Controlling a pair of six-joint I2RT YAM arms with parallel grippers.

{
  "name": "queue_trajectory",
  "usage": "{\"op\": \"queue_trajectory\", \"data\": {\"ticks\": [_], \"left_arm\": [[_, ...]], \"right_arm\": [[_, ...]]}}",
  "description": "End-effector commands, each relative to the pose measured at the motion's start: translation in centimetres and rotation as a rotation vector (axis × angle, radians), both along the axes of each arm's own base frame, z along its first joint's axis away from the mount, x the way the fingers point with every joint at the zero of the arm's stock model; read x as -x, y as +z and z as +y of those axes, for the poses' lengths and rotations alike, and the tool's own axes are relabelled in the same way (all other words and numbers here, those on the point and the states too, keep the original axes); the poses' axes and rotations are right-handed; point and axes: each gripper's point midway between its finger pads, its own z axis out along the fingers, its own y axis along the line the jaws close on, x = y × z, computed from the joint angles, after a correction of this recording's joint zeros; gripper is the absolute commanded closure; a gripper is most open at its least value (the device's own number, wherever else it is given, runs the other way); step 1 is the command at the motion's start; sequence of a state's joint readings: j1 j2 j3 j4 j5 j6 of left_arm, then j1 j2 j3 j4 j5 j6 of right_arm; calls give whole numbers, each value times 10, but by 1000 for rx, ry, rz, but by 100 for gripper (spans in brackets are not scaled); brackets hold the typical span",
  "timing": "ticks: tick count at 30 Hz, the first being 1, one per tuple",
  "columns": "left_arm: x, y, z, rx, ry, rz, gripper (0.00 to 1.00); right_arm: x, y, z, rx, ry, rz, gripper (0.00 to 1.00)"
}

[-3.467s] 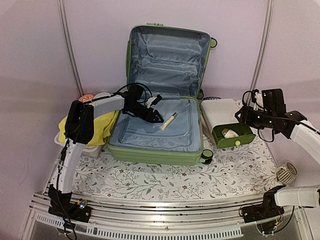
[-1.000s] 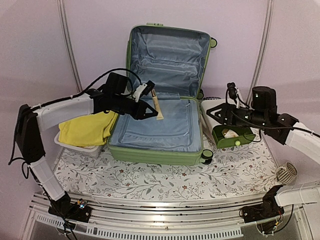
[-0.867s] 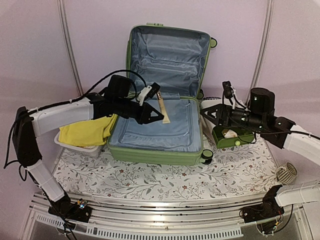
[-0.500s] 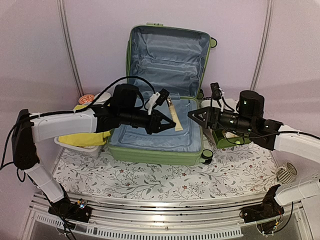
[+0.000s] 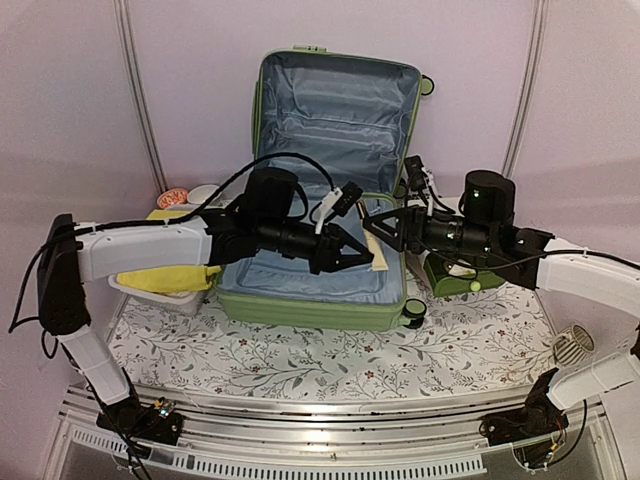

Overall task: Open, take out, and arrange the luggage
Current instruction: Pass from the left arm to the right, then place the makeup in the drawer.

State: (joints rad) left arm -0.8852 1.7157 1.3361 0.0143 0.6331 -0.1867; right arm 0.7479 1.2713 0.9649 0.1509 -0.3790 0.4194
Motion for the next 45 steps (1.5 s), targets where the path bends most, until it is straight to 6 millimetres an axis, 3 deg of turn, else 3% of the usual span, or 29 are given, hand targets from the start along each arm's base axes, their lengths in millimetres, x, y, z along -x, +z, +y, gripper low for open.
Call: {"op": "queue_trajectory", "data": {"ticks": [1,11,15,17,21,22,26,32,37,45], "left_arm": [[13,3,-13,-10,-67,-28,88],[14,-6,-22,-49,-67,-39,88],[12,-8,-23,-58,-53,-41,85],[11,-8,-22,-58,-45,-41,78],[2,-5,-18,-63,16,-57,41],[1,-3,-15,-63,32,-71,34],[-7,11,0,-66,108,-145,26],[-22,24,29,-84,235,-234,25],[-28,27,45,-87,285,-250,26],[-31,28,55,-83,319,-249,27]], "right_arm": [[3,21,7,-1,43,-99,52],[5,23,2,10,30,-125,75],[4,23,-4,11,-2,-128,91],[4,24,-8,9,-23,-129,92],[0,22,-20,16,-94,-123,90],[-1,24,-26,20,-119,-120,90],[-10,19,-52,82,-263,-111,90],[-21,8,-111,161,-550,-111,88],[-34,-17,-175,176,-881,2,88],[-51,-21,-196,35,-969,116,88]]}}
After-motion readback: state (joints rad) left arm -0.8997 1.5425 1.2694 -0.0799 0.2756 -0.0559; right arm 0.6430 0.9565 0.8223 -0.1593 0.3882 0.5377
